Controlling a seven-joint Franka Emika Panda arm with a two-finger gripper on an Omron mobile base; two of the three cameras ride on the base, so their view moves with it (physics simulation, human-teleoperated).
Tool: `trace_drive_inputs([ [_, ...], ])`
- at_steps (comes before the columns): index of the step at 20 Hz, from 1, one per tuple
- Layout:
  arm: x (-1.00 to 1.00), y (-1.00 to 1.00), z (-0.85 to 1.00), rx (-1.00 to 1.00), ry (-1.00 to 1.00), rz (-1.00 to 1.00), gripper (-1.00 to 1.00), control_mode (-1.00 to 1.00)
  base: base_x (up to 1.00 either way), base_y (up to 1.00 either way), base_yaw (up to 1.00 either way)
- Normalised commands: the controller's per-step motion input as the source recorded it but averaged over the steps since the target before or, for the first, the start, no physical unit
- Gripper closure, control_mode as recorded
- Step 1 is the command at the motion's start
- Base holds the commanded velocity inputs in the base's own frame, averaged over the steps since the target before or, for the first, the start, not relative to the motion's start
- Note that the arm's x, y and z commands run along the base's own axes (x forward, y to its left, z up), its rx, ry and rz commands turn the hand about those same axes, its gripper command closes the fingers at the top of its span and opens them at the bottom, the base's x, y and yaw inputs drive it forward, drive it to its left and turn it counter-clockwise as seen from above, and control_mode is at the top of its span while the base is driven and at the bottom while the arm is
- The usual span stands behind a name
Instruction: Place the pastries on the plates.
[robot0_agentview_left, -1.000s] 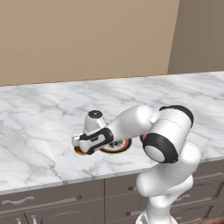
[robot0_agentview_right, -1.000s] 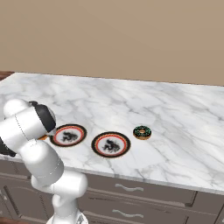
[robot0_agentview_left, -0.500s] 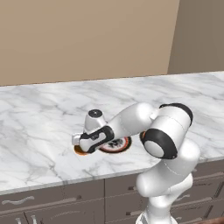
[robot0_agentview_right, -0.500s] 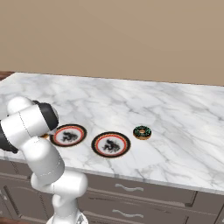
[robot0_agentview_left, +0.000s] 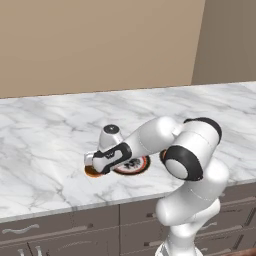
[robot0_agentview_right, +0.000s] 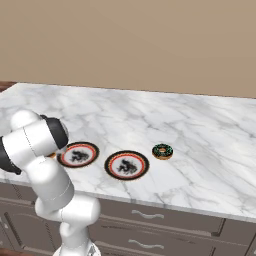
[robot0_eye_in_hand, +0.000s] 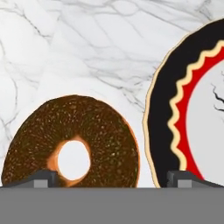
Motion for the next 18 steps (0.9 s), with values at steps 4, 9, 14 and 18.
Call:
trace_drive_inputs([
  [4, 0.01, 0.0, -0.11, 0.0, 0.0, 0.0, -1.0, -1.0, 0.0, 0.0, 0.0],
  [9, 0.09, 0.0, -0.12, 0.0, 0.0, 0.0, -1.0, -1.0, 0.0, 0.0, 0.0],
  [14, 0.19, -0.06, -0.08, 0.0, -0.01, 0.0, -1.0, -1.0, 0.0, 0.0, 0.0],
  [18, 0.02, -0.01, 0.0, 0.0, 0.0, 0.0, -1.0, -1.0, 0.0, 0.0, 0.0],
])
